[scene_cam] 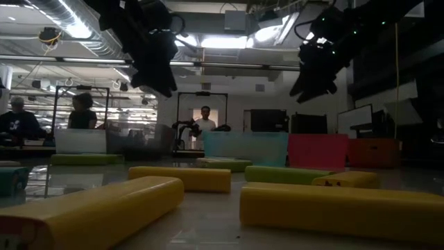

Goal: Sort blocks
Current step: Put the light green block into the pink bin

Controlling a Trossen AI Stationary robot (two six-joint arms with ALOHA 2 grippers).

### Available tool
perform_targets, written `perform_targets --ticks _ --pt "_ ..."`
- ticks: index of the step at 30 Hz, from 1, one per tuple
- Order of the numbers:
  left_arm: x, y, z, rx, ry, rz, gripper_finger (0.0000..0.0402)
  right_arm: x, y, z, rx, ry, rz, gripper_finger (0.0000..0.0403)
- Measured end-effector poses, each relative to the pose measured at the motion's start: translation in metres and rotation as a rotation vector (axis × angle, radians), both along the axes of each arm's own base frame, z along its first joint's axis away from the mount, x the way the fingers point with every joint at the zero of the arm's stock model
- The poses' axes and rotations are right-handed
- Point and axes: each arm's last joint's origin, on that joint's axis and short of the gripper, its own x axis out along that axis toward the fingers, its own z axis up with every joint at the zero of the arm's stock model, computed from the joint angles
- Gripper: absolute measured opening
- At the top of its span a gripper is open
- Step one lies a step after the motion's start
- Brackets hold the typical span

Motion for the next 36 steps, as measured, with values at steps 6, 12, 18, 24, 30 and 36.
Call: perform_targets --ticks 6,12,18,24,30,36 --pt "0.006 0.001 0.005 0.04 -0.069 -0.006 0.0133 0.004 -0.002 -0.006 0.03 0.006 0.031 0.0253" --pt "0.011 -0.011 -0.002 0.088 -0.067 -0.108 0.0133 0.015 0.006 -0.011 0.089 -0.012 0.085 0.0253" --pt "0.003 -0.036 -0.02 -0.03 0.125 -0.189 0.0133 0.042 0.046 -0.015 0.101 0.006 0.181 0.0253" --pt "-0.017 -0.066 -0.033 -0.168 0.413 -0.256 0.0133 0.065 0.095 -0.02 0.108 0.003 0.339 0.0253" --pt "-0.024 -0.086 -0.057 -0.207 0.493 -0.269 0.0133 0.079 0.136 -0.035 0.252 0.038 0.275 0.0253" --pt "-0.032 -0.098 -0.089 -0.196 0.5 -0.3 0.0133 0.087 0.166 -0.048 0.293 0.056 0.238 0.0253"
